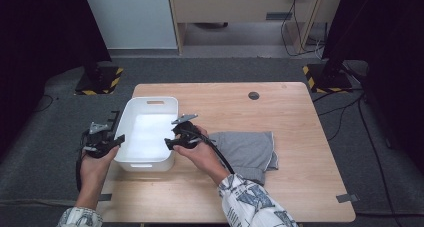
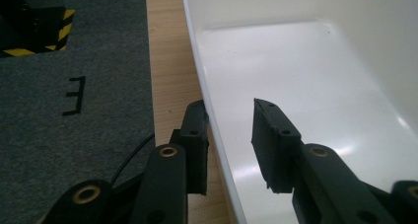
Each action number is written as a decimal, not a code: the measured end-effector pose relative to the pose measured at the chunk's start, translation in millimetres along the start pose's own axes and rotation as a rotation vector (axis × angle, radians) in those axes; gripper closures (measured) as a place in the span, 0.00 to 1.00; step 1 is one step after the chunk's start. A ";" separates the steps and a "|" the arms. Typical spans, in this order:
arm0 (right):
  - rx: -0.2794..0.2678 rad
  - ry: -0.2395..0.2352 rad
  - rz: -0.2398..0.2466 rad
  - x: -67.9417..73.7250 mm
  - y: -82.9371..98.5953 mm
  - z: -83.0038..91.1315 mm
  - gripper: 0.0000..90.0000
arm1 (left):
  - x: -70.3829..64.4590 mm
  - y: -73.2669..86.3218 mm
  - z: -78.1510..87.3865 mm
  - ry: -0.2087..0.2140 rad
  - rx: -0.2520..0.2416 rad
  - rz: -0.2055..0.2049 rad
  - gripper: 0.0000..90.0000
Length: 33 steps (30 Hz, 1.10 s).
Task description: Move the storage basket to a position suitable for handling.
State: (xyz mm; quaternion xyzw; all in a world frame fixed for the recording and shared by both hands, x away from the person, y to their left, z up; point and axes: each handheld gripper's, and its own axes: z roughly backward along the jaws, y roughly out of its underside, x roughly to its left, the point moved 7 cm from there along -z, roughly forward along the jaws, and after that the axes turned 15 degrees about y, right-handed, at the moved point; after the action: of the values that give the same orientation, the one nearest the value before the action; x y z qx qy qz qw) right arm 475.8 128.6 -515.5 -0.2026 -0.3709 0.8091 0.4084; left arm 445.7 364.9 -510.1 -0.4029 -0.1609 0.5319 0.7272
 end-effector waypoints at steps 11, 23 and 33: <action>0.026 -0.001 0.012 -9.9 11.0 4.1 0.34 | -14.4 0.0 -6.5 0.019 -0.005 -0.002 0.90; 0.017 0.042 0.021 -29.3 12.8 4.3 0.45 | -35.9 3.0 -12.7 0.081 -0.001 -0.022 0.69; 0.027 0.035 0.027 -28.5 17.3 9.3 0.47 | -41.8 5.7 -2.2 0.098 -0.051 -0.020 0.62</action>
State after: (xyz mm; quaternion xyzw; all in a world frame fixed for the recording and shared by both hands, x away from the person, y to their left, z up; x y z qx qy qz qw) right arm 477.8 94.7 -522.0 -0.2163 -0.3499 0.8157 0.4067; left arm 427.6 326.8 -507.6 -0.4452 -0.1425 0.4999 0.7291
